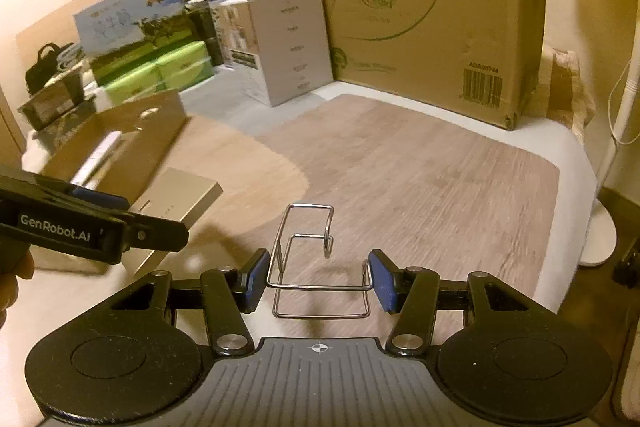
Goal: Organize rigid objects
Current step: 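Carry the panel with the left gripper while the right carries the wire stand to the tray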
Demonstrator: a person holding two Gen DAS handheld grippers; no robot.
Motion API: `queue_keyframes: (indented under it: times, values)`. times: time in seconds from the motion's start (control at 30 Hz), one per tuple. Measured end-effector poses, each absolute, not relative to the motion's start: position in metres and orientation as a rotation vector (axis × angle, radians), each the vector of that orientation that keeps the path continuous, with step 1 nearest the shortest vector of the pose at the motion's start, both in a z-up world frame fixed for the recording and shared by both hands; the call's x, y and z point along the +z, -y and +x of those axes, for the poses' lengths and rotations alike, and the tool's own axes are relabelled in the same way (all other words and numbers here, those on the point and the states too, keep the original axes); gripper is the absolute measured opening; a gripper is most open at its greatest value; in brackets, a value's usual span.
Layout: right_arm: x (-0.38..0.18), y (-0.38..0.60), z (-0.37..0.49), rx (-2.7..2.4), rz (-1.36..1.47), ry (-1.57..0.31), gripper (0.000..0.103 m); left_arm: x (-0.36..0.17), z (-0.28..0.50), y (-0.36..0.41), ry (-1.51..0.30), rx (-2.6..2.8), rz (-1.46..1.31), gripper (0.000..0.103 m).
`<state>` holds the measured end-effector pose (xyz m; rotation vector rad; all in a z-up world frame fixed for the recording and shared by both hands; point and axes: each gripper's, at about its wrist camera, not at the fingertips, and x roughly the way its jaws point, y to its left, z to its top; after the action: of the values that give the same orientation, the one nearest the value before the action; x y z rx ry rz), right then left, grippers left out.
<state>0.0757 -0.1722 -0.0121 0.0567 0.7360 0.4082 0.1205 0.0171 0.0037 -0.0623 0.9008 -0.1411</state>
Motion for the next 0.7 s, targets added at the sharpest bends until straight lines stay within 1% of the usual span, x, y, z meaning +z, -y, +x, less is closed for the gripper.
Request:
queue_keyframes:
  times: [0.17,0.43,0.7]
  values:
    - [0.004,0.158,0.054,0.447,0.051,-0.708,0.054,0.018,0.087,-0.03,-0.867,-0.096,-0.081,0.087]
    - [0.019,0.123,0.036,0.533,0.037,-0.677,0.054,0.026,0.043,-0.061,-0.847,-0.022,-0.11,0.087]
    - [0.028,0.086,0.024,0.617,0.003,-0.661,0.054,0.036,0.014,-0.096,-0.819,0.062,-0.147,0.087]
